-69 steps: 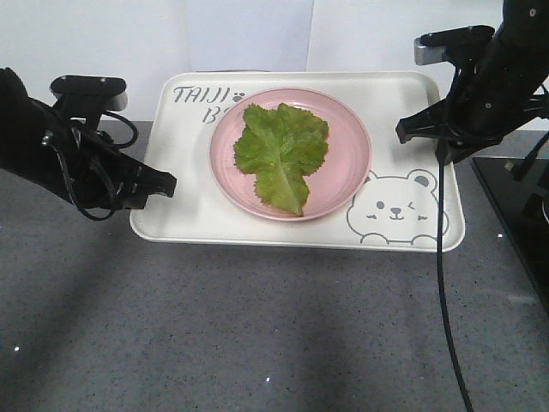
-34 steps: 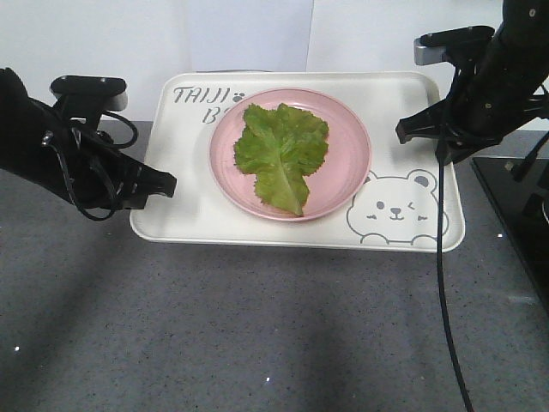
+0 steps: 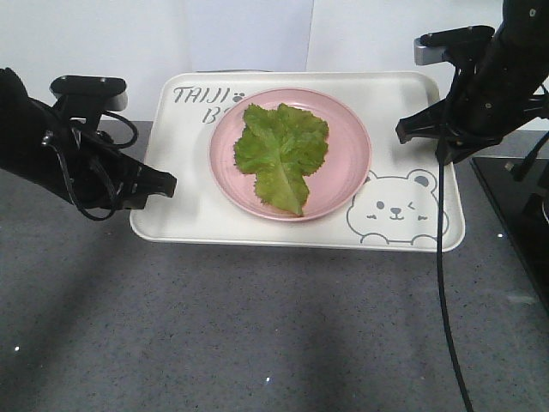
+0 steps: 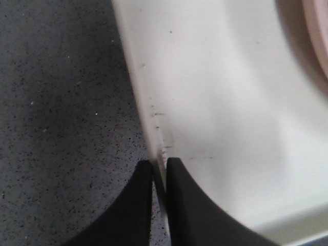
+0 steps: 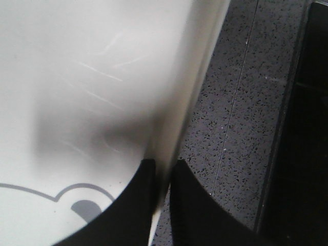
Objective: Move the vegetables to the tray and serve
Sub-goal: 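Hold the tray with both grippers above the counter while the base settles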
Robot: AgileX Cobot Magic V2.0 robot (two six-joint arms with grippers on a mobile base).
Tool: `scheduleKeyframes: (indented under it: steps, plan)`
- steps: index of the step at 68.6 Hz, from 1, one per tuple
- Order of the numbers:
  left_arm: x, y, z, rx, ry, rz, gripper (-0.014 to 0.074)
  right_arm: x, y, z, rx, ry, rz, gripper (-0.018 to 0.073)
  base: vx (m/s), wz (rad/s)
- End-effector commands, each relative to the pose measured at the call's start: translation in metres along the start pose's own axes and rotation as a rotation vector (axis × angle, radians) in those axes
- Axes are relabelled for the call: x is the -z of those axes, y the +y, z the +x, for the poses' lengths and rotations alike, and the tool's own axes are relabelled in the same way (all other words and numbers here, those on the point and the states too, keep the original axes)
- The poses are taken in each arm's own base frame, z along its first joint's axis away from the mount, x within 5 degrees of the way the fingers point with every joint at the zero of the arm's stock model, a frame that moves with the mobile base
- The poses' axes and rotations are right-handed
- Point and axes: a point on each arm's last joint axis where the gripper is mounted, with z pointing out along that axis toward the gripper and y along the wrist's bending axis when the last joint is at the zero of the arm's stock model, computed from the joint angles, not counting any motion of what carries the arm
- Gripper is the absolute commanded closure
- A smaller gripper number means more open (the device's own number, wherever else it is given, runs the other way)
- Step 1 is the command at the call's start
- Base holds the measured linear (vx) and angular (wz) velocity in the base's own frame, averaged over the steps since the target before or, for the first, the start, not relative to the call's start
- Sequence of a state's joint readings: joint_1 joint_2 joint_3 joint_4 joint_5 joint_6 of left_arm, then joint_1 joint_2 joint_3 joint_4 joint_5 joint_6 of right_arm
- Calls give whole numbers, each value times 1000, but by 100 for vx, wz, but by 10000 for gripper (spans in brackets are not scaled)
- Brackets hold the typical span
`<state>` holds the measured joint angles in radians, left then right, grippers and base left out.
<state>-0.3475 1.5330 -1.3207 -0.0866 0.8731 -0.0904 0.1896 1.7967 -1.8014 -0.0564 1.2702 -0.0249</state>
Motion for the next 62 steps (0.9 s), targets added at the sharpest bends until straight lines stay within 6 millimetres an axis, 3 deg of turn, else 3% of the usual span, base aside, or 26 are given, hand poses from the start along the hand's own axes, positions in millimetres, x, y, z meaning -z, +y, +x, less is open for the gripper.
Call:
scheduleKeyframes:
  steps: [1, 62]
  plan:
    - [26, -16, -16, 16, -189, 101, 603, 31, 13, 1, 23, -73, -94, 534, 0, 0]
    - [26, -16, -16, 16, -189, 101, 603, 31, 13, 1, 23, -73, -94, 534, 0, 0]
